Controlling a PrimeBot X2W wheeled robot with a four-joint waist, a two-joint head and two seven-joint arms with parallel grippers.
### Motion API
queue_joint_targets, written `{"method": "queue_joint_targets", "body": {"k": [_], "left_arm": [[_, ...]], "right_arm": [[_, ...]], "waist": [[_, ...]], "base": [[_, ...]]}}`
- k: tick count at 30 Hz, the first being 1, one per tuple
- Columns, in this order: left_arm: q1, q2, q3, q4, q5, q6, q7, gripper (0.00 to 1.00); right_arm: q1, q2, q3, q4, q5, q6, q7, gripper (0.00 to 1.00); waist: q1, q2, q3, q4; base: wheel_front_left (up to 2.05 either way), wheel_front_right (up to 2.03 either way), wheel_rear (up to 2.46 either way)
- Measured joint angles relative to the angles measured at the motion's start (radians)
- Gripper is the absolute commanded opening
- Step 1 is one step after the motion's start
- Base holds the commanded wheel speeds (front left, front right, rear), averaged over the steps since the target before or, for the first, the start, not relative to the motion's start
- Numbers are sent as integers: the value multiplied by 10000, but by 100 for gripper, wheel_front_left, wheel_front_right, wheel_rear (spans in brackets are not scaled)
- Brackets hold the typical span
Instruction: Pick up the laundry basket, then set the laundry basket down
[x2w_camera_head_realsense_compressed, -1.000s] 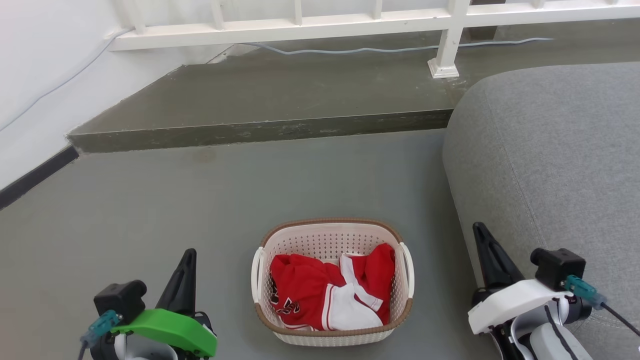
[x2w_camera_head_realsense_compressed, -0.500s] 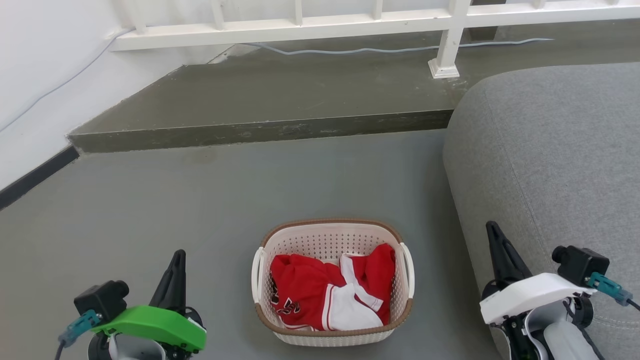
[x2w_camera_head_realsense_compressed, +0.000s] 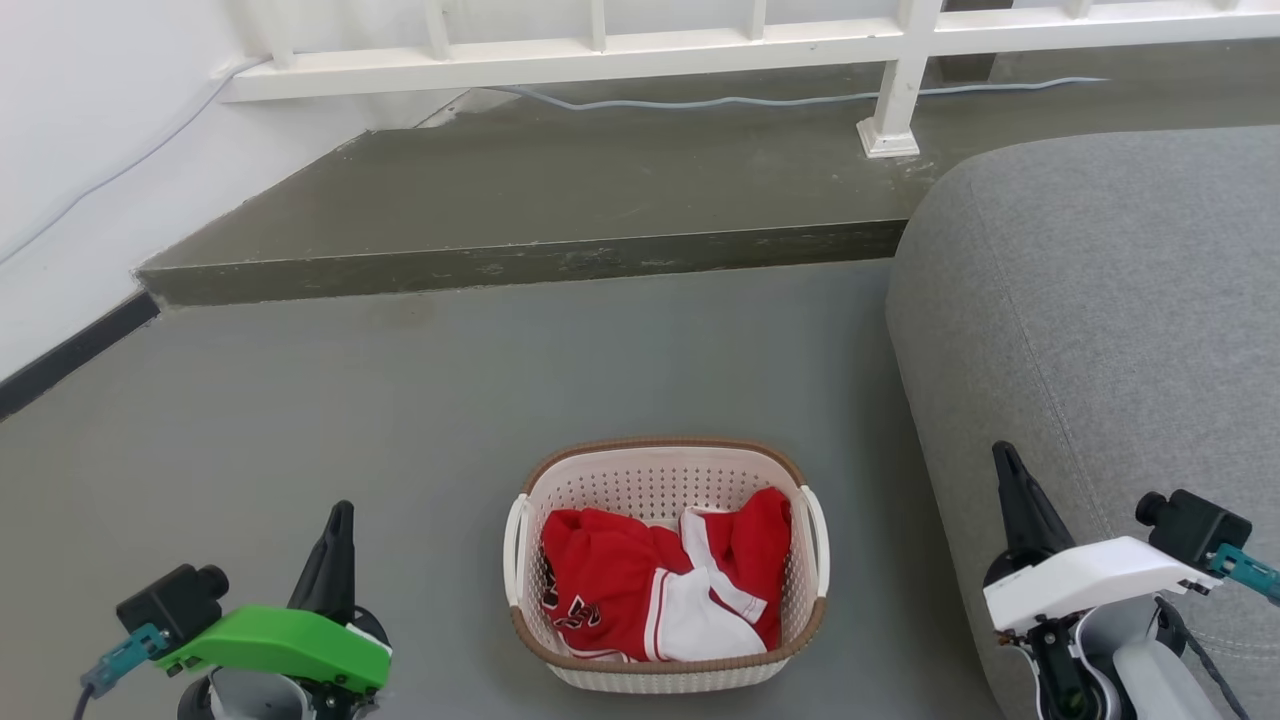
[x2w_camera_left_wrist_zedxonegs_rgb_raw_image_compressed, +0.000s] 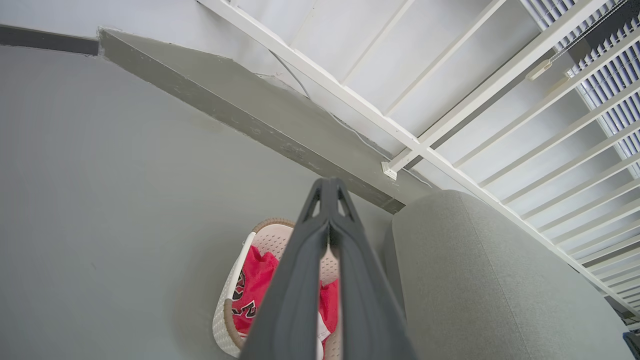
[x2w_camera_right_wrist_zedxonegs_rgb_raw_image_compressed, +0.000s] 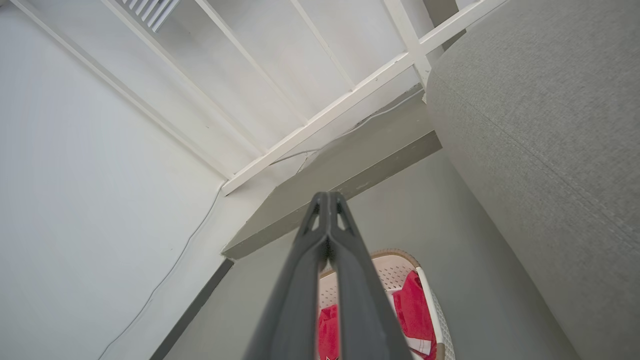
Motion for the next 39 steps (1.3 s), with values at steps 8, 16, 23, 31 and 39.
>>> {"method": "queue_joint_targets", "body": {"k": [8,16,23,31,39], "left_arm": [[-1,-25,217,-12,-788,0,255,0],[-2,-44,466,-23,-1528,0,479,0],[-5,-52,637,-35,-2197,-2,721,0],[-11,-71,853,-69,-2934,-2,965,0],[-18,-88,1124,-96,-3845,-2,1262,0]], "right_arm": [[-21,4,-253,6,959,54,242,0],[-77,10,-489,15,1856,105,508,0],[-181,27,-683,29,2698,153,721,0],[-188,35,-932,71,3609,198,965,0],[-273,48,-1202,117,4669,253,1200,0]], "waist": [[0,0,-4,4],[0,0,-9,9],[0,0,-13,13],[0,0,-17,17],[0,0,-23,21]], "base": [[0,0,0],[0,0,0],[0,0,0],[0,0,0],[0,0,0]]}}
